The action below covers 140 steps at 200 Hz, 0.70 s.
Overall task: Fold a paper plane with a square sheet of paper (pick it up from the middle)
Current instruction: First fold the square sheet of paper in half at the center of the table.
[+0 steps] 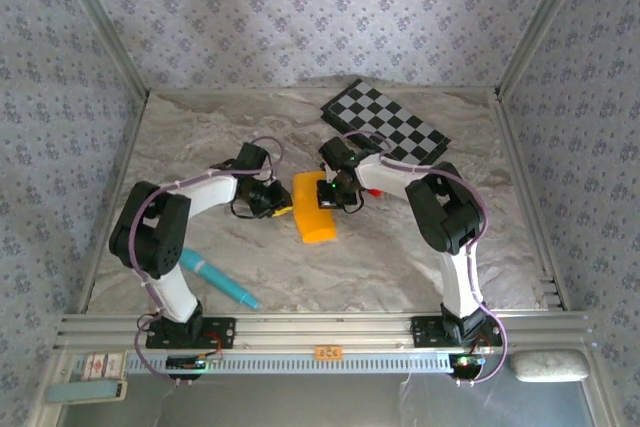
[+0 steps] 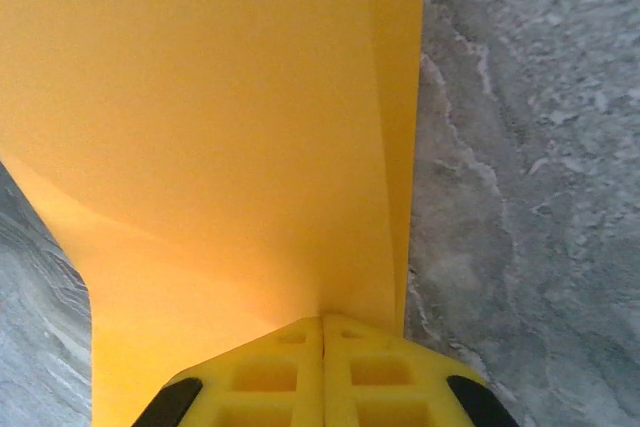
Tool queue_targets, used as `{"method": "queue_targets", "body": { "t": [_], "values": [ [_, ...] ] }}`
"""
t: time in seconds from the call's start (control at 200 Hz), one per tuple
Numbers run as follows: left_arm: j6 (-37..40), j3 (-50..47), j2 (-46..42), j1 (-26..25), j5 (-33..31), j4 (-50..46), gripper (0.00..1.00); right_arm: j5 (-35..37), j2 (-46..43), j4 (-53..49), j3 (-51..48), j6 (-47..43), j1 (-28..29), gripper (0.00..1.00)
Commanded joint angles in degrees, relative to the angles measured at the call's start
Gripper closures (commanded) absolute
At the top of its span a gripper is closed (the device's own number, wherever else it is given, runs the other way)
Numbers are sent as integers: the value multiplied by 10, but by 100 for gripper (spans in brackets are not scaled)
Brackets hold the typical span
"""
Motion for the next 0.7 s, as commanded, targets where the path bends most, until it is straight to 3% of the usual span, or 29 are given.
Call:
{"method": "queue_targets", "body": {
  "t": [0.0, 0.345, 0.695],
  "values": [
    [-18, 14, -13, -21, 29, 45, 81, 88, 47, -109, -26, -19, -7, 93],
    [-8, 57, 91, -36, 41, 63, 81, 83, 53, -119, -19, -35, -7, 93],
    [77, 32, 80, 29, -38, -3, 82, 102, 60, -145, -2, -99, -9, 93]
  ]
}}
